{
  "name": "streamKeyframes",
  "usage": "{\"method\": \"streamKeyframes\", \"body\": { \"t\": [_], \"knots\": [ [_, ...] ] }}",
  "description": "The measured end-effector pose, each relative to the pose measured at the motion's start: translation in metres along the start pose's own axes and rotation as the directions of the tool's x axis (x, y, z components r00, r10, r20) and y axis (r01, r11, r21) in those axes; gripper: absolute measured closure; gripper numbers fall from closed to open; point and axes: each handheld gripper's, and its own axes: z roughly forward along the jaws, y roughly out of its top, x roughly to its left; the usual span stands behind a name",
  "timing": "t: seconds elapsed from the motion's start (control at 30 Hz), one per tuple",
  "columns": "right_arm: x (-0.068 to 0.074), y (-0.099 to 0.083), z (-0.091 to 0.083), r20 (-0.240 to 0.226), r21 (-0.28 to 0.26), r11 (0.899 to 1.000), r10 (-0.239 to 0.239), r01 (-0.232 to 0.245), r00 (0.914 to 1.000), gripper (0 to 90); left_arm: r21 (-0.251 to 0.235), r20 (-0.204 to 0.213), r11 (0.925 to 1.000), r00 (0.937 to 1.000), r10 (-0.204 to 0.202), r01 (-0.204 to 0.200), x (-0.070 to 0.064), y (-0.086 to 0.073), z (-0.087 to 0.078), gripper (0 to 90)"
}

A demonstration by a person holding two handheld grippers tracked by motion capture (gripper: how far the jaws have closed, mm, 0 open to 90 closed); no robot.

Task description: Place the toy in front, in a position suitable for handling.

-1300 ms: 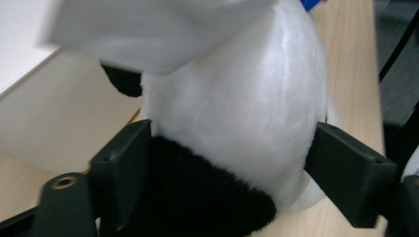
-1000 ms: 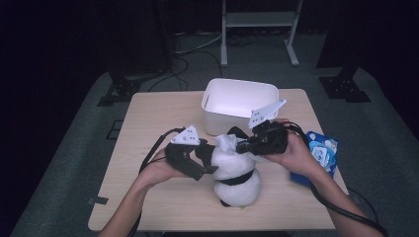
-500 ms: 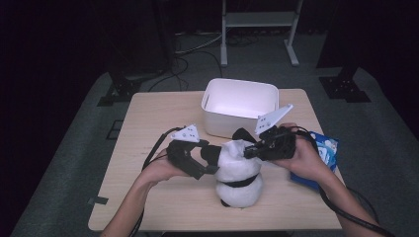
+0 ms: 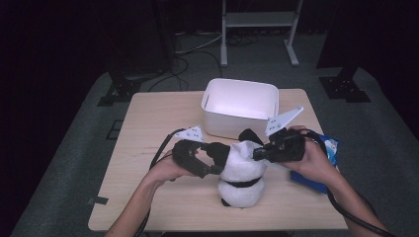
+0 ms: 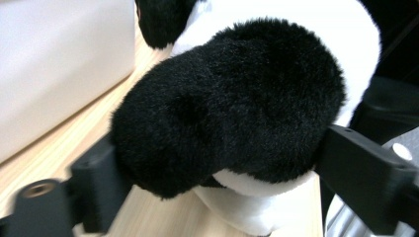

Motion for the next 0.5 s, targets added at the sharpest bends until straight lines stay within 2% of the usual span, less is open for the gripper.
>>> {"method": "streamKeyframes", "body": {
  "t": [0.03, 0.07, 0.1, 0.17, 0.2, 0.27, 0.5],
  "knots": [
    [0.0, 0.0, -0.001, 0.0, -0.005, 1.0, -0.004, 0.004, 1.0, 86.6, -0.012, 0.004, 0.9999, 1.0, 0.003, -0.003, 0.0, 0.0, -0.001, 16.7],
    [0.0, 0.0, -0.003, -0.005, -0.012, 1.0, -0.007, 0.007, 1.0, 86.5, -0.025, 0.001, 0.9996, 1.0, 0.007, -0.007, -0.001, 0.0, -0.004, 21.7],
    [0.001, 0.001, -0.007, 0.009, -0.025, 1.0, -0.009, 0.009, 0.9999, 86.4, -0.045, -0.003, 0.9989, 0.9999, 0.017, -0.017, -0.001, 0.001, -0.009, 31.9],
    [0.001, 0.002, -0.009, 0.001, -0.036, 0.999, -0.003, 0.003, 1.0, 86.4, -0.053, -0.004, 0.9985, 0.9998, 0.018, -0.018, -0.001, 0.001, -0.012, 37.9],
    [0.001, 0.002, -0.009, 0.001, -0.036, 0.999, -0.003, 0.003, 1.0, 86.4, -0.054, -0.005, 0.9984, 0.9998, 0.019, -0.019, -0.002, 0.002, -0.014, 37.9],
    [0.0, 0.004, -0.008, 0.004, -0.043, 0.999, -0.011, 0.011, 0.9999, 86.3, -0.051, -0.022, 0.9979, 0.9991, 0.038, -0.039, -0.003, 0.003, -0.019, 43.5],
    [0.0, 0.009, -0.003, -0.009, -0.061, 0.998, -0.004, 0.004, 0.9999, 86.4, -0.062, -0.037, 0.9968, 0.9982, 0.048, -0.05, -0.004, 0.005, -0.03, 44.1]
  ]
}}
